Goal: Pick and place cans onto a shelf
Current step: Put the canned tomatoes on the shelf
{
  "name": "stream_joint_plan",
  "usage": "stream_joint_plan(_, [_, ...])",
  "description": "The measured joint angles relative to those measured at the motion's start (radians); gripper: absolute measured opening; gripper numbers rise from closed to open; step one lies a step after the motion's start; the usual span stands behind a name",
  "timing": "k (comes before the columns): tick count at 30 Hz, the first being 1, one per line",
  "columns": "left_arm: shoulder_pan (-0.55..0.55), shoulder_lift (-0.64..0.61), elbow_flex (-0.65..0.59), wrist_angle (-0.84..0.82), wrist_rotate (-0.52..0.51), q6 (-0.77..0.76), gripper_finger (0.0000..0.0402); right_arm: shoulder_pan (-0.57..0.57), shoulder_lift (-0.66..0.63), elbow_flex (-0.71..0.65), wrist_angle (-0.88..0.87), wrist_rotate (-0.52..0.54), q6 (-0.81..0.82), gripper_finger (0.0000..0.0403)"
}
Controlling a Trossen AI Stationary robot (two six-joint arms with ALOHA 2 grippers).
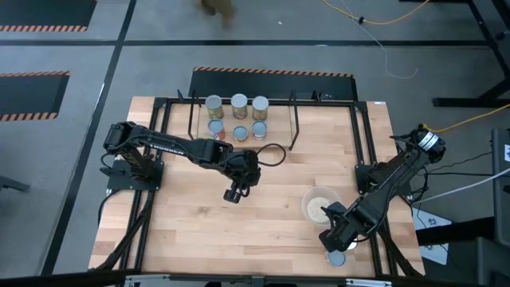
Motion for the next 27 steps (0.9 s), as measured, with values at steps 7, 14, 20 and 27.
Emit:
stream_joint_plan(7, [0.0,0.0,0.0,0.0,0.0,0.0,0.0059,0.0,0.001,-0.001,-0.002,-0.003,-0.001,0.0111])
stream_joint_plan(14, [0.0,0.0,0.0,0.0,0.0,0.0,0.0059,0.001,0.002,-0.002,-0.01,-0.008,-0.002,0.0072])
stream_joint_plan(20, [0.0,0.0,0.0,0.0,0.0,0.0,0.0059,0.0,0.002,-0.003,-0.014,-0.007,-0.003,0.0037])
stream_joint_plan(27, [0.0,0.0,0.0,0.0,0.0,0.0,0.0059,0.0,0.002,-0.003,-0.014,-0.005,-0.003,0.0006])
